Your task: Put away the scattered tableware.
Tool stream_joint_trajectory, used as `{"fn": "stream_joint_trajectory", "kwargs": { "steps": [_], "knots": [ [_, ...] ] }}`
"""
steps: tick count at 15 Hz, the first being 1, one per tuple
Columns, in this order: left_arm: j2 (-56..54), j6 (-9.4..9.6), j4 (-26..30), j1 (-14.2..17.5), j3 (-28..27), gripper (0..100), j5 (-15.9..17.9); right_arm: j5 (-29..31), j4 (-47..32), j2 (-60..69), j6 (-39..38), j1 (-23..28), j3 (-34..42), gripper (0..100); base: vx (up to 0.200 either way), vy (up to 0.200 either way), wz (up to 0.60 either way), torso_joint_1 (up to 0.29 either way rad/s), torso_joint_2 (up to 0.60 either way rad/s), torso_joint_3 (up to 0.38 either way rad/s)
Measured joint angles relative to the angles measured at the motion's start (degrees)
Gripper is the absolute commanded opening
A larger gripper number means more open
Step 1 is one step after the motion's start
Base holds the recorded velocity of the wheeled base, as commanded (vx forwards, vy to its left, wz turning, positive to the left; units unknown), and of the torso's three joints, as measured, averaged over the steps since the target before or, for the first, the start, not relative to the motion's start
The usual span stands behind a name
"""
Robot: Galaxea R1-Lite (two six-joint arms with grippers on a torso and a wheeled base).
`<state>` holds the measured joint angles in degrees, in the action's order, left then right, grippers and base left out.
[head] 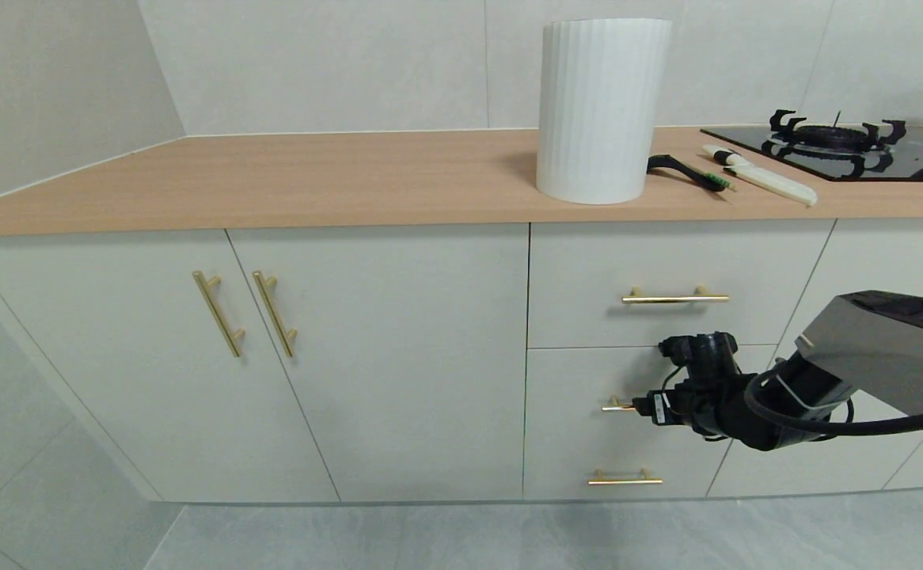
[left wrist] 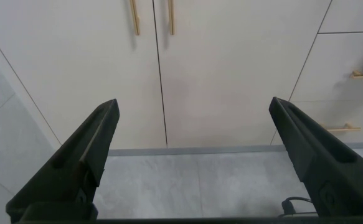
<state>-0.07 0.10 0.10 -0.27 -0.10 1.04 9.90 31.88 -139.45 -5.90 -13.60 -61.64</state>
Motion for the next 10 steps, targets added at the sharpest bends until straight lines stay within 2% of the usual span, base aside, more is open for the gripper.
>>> {"fn": "stream_joint_trajectory", "kwargs": {
  "steps": [10],
  "knots": [
    [0.00,0.00,0.00,0.02,0.00,100,0.00,-0.40,-4.51,-0.93,1.37,-0.65,-0.13,100,0.000,0.000,0.00,0.000,0.00,0.000]
  ]
}}
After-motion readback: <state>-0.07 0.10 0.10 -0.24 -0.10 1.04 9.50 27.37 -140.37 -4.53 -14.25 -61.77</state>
